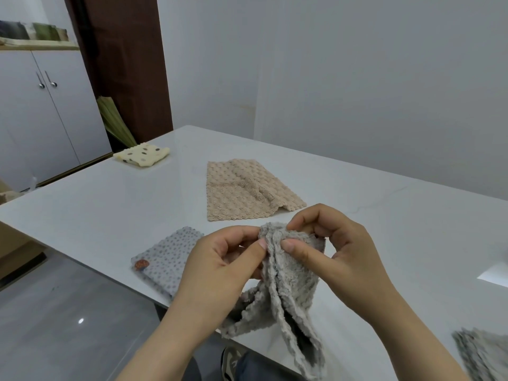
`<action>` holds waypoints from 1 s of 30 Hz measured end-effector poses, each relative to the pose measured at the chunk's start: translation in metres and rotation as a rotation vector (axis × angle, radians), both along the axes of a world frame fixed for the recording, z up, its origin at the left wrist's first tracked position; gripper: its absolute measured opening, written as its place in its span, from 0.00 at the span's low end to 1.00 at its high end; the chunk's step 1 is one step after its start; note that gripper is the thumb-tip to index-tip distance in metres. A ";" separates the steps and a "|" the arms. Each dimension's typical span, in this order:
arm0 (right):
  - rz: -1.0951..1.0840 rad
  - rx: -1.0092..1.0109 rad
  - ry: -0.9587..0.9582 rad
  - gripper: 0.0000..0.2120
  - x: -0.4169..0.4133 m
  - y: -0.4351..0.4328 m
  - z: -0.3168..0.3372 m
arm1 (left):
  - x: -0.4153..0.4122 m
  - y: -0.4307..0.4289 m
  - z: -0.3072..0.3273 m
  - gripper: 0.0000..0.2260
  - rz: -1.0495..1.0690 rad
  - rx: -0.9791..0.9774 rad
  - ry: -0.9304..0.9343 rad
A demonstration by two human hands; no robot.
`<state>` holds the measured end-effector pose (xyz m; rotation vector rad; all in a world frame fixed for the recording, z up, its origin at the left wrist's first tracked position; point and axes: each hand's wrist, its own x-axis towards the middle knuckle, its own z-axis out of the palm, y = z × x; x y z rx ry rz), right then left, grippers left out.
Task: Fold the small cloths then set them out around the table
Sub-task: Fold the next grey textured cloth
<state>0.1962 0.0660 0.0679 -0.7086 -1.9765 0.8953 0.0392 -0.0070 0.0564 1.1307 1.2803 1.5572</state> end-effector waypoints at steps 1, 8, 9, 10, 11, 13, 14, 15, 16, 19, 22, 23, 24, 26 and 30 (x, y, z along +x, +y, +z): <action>-0.001 0.014 -0.011 0.07 0.000 0.001 0.000 | 0.000 0.000 0.000 0.07 -0.009 0.005 0.000; 0.016 0.027 -0.016 0.07 -0.002 0.003 0.000 | -0.003 -0.002 0.002 0.13 -0.020 0.032 0.037; 0.019 0.024 -0.012 0.07 -0.003 0.003 -0.001 | -0.003 -0.003 0.002 0.13 -0.006 0.029 0.061; 0.020 0.021 -0.011 0.07 -0.004 0.003 -0.001 | -0.004 -0.003 0.002 0.12 0.010 0.025 0.085; 0.021 0.016 -0.011 0.07 -0.004 0.002 -0.001 | -0.005 -0.003 0.002 0.11 0.026 0.025 0.105; 0.019 0.009 -0.011 0.07 -0.005 0.002 -0.001 | -0.005 -0.004 0.003 0.11 0.060 0.021 0.126; 0.019 0.008 -0.012 0.07 -0.006 0.002 -0.001 | -0.005 -0.004 0.004 0.11 0.072 0.016 0.129; 0.019 0.006 -0.014 0.07 -0.006 0.001 0.000 | -0.005 -0.004 0.004 0.10 0.079 0.010 0.131; 0.020 0.006 -0.018 0.07 -0.007 0.001 0.000 | -0.005 -0.003 0.005 0.09 0.080 0.004 0.131; 0.018 0.012 -0.037 0.07 -0.007 0.001 -0.001 | -0.006 -0.001 0.004 0.08 0.079 -0.011 0.137; 0.013 0.016 -0.052 0.08 -0.006 0.001 -0.002 | -0.008 0.000 0.004 0.09 0.082 -0.020 0.122; 0.010 0.009 -0.061 0.08 -0.004 0.002 -0.002 | -0.009 0.000 0.004 0.08 0.088 -0.022 0.123; 0.001 0.009 -0.078 0.10 -0.001 0.004 -0.003 | -0.010 0.000 0.004 0.07 0.103 -0.026 0.127; -0.027 0.020 -0.120 0.12 0.005 0.007 -0.004 | -0.013 0.000 0.004 0.07 0.153 -0.048 0.121; -0.055 0.046 -0.140 0.11 0.015 0.009 -0.005 | -0.018 -0.002 0.007 0.08 0.180 -0.090 0.096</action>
